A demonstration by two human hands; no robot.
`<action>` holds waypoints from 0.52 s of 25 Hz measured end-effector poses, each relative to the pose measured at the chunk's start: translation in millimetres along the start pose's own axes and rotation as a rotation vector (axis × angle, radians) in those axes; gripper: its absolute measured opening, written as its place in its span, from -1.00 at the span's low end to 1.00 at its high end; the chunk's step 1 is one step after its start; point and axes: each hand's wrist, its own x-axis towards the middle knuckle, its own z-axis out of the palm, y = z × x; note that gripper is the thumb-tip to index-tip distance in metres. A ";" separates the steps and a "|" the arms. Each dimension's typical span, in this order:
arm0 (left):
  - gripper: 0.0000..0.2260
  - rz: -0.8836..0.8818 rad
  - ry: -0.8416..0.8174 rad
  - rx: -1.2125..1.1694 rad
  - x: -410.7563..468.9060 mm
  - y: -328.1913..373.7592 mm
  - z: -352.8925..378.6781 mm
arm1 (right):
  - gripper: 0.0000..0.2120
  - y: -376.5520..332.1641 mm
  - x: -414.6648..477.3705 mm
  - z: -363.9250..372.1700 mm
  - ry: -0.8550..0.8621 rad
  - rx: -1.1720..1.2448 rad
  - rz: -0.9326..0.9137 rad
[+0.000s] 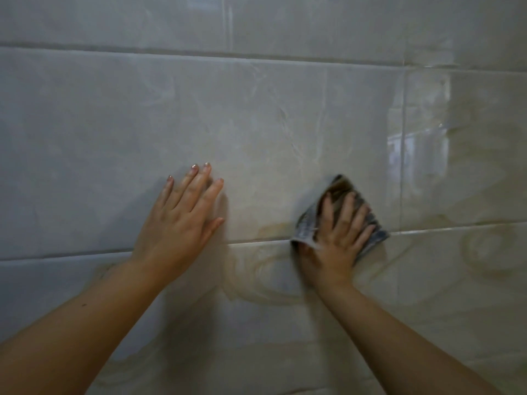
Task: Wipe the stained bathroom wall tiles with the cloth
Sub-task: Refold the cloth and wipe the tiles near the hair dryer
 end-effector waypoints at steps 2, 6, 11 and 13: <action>-0.50 0.005 -0.005 0.001 -9.9 0.1 1.8 | -0.22 -35.3 -12.3 -4.8 -0.006 0.039 -0.132; -0.51 -0.002 0.007 0.023 -20.9 -10.2 -2.9 | -0.37 -20.5 9.5 -12.5 0.025 0.160 -0.531; -0.52 -0.064 -0.005 0.062 -42.5 -37.8 -15.8 | -0.32 19.6 21.8 -10.6 0.004 0.071 -0.249; -0.51 -0.090 -0.024 0.079 -55.3 -48.5 -21.0 | -0.24 -17.9 7.4 -10.3 -0.011 0.064 -0.232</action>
